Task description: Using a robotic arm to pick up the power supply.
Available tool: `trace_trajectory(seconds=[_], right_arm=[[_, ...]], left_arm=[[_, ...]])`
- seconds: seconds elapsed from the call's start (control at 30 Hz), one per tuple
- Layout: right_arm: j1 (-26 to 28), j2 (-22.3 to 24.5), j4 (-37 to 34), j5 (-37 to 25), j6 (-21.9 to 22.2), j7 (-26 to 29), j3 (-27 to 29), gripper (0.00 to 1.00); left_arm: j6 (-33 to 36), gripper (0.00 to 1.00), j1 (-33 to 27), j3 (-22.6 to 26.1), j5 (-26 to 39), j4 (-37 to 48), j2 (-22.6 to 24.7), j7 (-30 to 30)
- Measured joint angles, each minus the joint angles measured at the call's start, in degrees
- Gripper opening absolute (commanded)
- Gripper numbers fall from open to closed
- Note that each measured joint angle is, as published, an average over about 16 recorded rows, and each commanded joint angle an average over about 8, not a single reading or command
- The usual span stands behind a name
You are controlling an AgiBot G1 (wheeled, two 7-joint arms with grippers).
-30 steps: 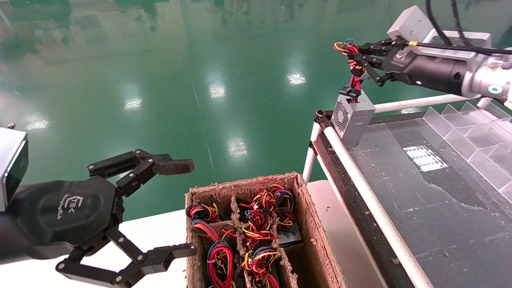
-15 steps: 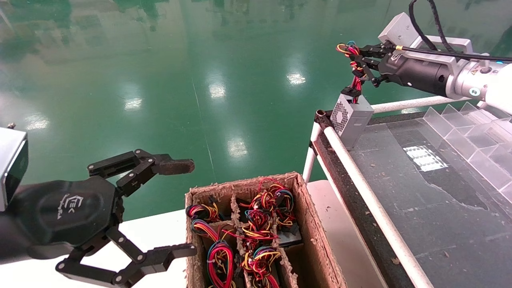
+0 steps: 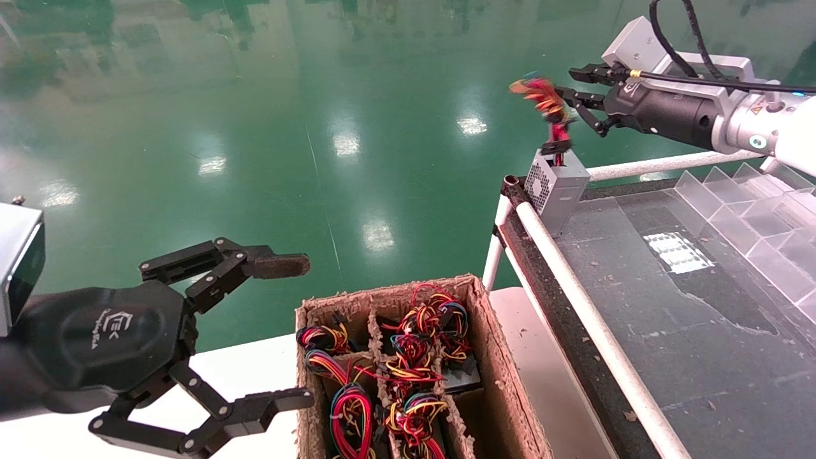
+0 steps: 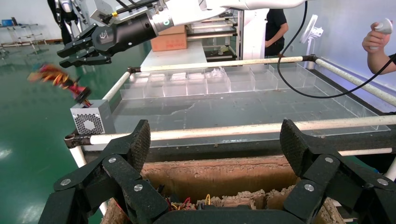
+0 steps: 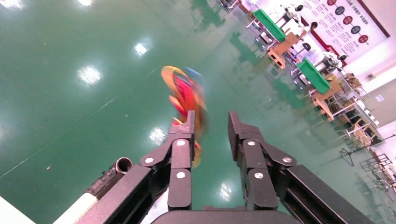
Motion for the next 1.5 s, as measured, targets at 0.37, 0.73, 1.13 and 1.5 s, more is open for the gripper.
trace_trajectory(seconds=[0.37, 0.73, 1.13, 1.5], right_arm=[[0.2, 1.2, -0.7, 1.7, -4.4, 2.3, 1.2, 1.00], [-3.8, 4.1, 4.9, 6.3, -10.1, 8.5, 3.0, 1.00], [-12.9, 9.5, 19.5, 12.5, -15.0, 16.8, 4.1, 1.00], [-21.4, 14.6, 33.2, 18.2, -19.5, 24.6, 5.1, 1.00]], left_arm=[[0.0, 1.00, 0.0, 0.0, 0.0, 0.0, 0.0, 0.0], [0.0, 1.00, 0.0, 0.0, 0.0, 0.0, 0.0, 0.0], [0.0, 1.00, 0.0, 0.0, 0.0, 0.0, 0.0, 0.0], [0.0, 1.00, 0.0, 0.0, 0.0, 0.0, 0.0, 0.0]])
